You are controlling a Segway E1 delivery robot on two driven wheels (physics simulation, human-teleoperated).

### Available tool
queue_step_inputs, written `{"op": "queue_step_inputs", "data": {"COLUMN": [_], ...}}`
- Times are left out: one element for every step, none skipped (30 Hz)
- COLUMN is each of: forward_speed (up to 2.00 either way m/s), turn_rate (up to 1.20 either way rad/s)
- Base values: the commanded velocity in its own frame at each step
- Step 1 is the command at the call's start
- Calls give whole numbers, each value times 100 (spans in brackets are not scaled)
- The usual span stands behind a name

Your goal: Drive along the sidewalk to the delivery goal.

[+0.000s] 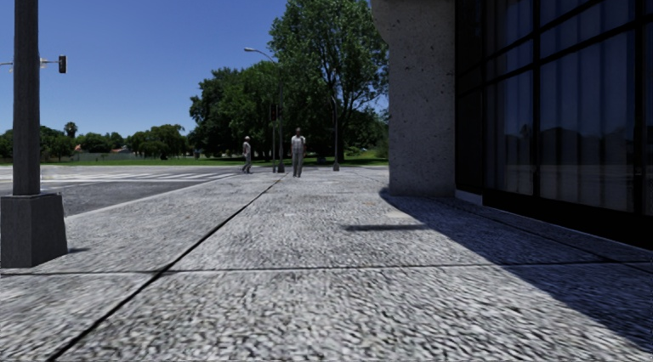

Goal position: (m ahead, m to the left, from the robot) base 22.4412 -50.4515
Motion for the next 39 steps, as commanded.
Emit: {"op": "queue_step_inputs", "data": {"forward_speed": [200, 200, 200, 200, 200, 200, 200, 200, 200, 200, 200, 200, 200, 200, 200, 200, 200, 200, 200, 200, 200, 200, 200, 200, 200, 200, 200, 200, 200, 200, 200, 200, 200, 200, 200, 200, 200, 200, 200], "turn_rate": [0, 0, 0, 0, 0, -46, -46, -120, -120, -120, -119, -92, -66, -66, -22, -6, -1, 0, 0, 0, 0, 0, 0, 0, 0, 0, 0, 0, 0, 0, 0, 0, 0, 0, 0, 0, 0, 0, 0]}}
